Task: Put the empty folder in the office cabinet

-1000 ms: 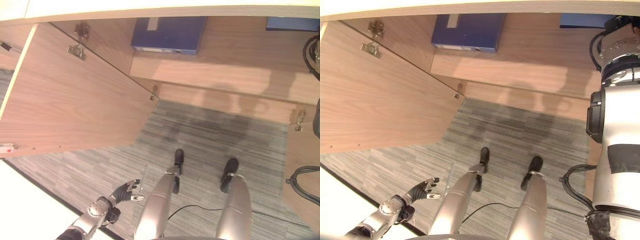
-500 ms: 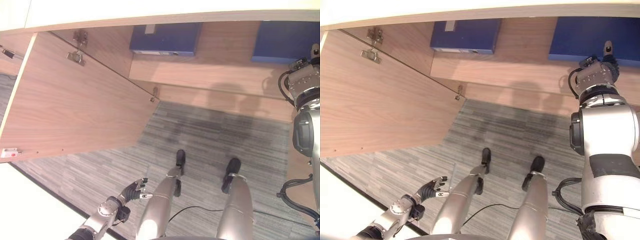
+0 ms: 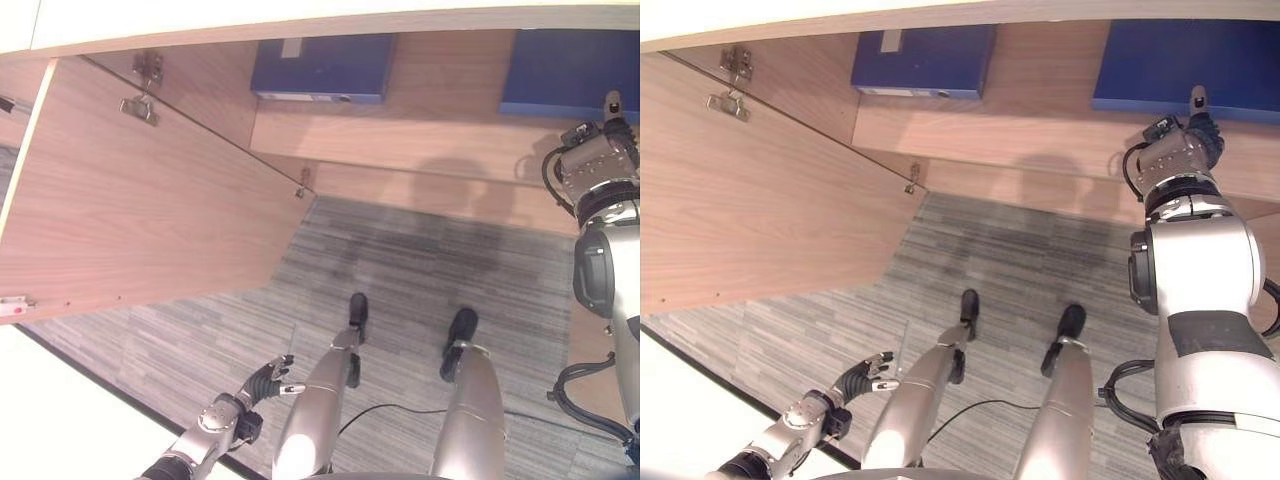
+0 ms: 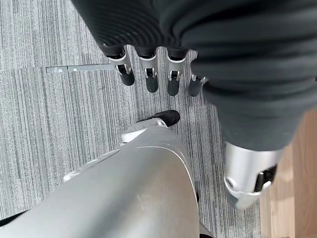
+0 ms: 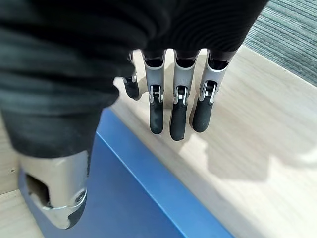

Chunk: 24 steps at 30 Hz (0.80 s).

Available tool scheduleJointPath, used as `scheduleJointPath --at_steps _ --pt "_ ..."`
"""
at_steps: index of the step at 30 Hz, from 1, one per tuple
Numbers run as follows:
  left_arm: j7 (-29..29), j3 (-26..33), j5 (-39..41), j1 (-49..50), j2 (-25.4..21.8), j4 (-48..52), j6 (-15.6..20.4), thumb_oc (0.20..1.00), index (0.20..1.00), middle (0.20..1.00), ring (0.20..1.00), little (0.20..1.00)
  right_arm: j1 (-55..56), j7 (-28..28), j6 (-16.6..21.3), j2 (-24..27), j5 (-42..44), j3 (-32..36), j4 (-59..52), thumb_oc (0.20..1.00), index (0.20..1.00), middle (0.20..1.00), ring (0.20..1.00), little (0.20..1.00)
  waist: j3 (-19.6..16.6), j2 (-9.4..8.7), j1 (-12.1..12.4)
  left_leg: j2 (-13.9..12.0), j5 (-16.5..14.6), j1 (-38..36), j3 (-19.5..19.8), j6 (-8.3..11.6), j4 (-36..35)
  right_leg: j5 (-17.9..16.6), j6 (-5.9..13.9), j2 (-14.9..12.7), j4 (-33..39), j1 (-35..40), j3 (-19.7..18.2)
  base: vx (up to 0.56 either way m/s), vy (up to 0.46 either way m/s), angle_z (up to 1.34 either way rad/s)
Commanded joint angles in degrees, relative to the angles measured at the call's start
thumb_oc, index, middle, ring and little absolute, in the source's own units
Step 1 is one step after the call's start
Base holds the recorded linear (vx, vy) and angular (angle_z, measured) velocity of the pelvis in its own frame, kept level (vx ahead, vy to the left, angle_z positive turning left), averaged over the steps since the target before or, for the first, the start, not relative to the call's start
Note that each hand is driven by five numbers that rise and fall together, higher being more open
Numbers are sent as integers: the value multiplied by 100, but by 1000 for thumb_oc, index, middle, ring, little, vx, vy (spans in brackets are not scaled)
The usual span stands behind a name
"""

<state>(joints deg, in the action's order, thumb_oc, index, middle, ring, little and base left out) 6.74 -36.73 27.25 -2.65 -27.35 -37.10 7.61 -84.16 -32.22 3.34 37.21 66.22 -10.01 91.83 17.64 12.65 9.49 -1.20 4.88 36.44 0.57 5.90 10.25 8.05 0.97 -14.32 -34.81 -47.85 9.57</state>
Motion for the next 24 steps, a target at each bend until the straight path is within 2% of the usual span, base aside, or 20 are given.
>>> scheduleJointPath --at_steps 1,2,11,17,24 --pt "-37 -65 95 -107 -189 -68 91 1000 1000 1000 1000 1000 -227 91 -75 74 -130 -156 -183 1000 1000 1000 1000 1000 362 123 27 89 -461 -190 180 -85 5 766 367 345 28 737 -168 117 -29 2" --pt "-36 -69 96 -117 -191 -68 96 1000 1000 1000 1000 1000 -270 107 -76 97 -150 -219 -204 1000 1000 1000 1000 1000 314 89 12 110 -608 -251 223 -60 -6 943 386 356 9 790 -243 0 0 0" --pt "62 29 127 -11 -321 -55 90 1000 1000 1000 1000 1000 -1079 446 -253 674 -594 -1069 -358 1000 1000 1000 1000 1000 219 47 119 116 -573 -295 243 -38 -79 947 394 303 1 805 -202 15 -8 1" --pt "203 88 157 110 -376 98 72 1000 1000 1000 1000 1000 -1603 777 -450 1149 -1321 -1881 -500 1000 1000 1000 1000 1000 130 82 250 126 -498 -347 311 -28 -196 940 416 244 20 842 -157 2 -9 3" --pt "207 122 216 24 -372 101 41 1000 1000 1000 1000 1000 -1370 835 -438 1111 -1261 -1682 -395 1000 1000 1000 1000 1000 155 83 235 121 -511 -400 325 -29 -180 958 400 275 43 934 -151 1 -6 2"
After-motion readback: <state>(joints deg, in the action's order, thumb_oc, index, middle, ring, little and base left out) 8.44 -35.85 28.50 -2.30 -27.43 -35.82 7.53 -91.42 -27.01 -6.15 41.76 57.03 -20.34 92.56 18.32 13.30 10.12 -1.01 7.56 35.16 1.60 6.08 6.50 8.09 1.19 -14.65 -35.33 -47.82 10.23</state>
